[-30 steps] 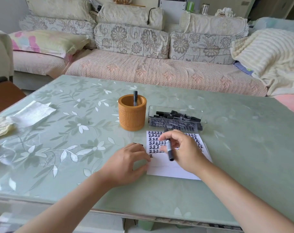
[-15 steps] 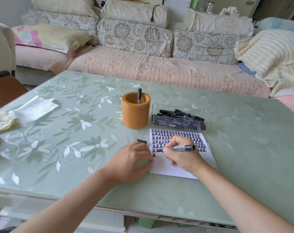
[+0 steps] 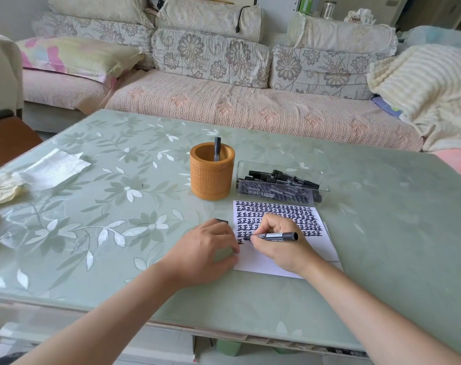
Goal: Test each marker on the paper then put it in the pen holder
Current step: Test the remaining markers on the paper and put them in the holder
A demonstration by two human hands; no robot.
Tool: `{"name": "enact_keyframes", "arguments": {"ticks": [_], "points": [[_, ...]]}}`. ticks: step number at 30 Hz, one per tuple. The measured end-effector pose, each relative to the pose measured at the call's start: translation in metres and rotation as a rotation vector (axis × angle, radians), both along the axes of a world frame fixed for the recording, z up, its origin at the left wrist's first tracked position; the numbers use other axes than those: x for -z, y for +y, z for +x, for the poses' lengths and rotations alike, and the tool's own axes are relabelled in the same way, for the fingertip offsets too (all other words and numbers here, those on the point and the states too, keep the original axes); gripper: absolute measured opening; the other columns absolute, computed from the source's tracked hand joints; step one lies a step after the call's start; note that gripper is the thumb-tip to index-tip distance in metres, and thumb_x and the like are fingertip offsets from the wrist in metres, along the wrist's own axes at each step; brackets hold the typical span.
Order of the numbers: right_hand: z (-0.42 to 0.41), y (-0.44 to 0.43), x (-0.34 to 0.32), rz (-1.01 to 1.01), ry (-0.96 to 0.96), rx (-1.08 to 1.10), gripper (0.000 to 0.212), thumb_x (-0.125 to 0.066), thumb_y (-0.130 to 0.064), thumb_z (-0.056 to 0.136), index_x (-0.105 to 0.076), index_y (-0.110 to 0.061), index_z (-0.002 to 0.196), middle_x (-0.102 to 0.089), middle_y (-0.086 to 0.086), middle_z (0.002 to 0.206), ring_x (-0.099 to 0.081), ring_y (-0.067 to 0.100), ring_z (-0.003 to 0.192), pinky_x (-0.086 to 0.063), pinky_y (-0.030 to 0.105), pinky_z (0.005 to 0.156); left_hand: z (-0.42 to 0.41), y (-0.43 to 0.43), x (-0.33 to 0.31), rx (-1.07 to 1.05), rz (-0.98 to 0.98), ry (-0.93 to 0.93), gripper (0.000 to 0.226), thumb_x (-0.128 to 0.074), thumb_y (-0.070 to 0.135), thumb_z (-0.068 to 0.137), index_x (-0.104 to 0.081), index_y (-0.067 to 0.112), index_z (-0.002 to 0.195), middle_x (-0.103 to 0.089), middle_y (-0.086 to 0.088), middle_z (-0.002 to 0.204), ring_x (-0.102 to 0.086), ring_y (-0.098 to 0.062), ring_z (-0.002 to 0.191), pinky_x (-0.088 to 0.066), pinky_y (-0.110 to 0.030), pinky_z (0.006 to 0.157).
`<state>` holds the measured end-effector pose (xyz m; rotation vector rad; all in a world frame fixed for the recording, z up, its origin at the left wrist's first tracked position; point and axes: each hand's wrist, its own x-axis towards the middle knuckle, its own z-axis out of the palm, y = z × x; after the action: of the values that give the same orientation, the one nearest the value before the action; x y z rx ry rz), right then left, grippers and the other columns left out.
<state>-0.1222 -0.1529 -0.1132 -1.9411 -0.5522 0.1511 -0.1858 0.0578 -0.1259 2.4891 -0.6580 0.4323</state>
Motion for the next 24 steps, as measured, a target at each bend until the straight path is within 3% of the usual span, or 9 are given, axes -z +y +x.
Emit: {"name": "enact_keyframes", "arguments": {"ticks": [14, 24], "points": [[-0.0012, 0.0005, -0.0014, -0.013, -0.016, -0.048, 0.018, -0.064, -0.01, 0.07, -0.048, -0.015, 0.062, -0.051, -0.012, 0.06, -0.045, 0.008, 0.059, -0.035, 0.027, 0.058, -0.0001, 0.0007, -0.0001, 0.016, 0.003, 0.011, 0.007, -0.062, 0.034, 0.085, -0.066, 0.032, 0.09, -0.057, 0.015, 0.096, -0.052, -0.008, 0.094, -0.049, -0.035, 0.076], [-0.001, -0.0004, -0.0015, 0.007, -0.011, -0.042, 0.025, -0.064, -0.004, 0.076, -0.047, -0.015, 0.063, -0.05, -0.011, 0.059, -0.045, 0.008, 0.059, -0.034, 0.026, 0.057, -0.0001, 0.0004, -0.0005, 0.02, -0.011, 0.006, 0.008, -0.061, 0.034, 0.085, -0.067, 0.03, 0.089, -0.057, 0.015, 0.095, -0.052, -0.009, 0.094, -0.05, -0.035, 0.075]]}}
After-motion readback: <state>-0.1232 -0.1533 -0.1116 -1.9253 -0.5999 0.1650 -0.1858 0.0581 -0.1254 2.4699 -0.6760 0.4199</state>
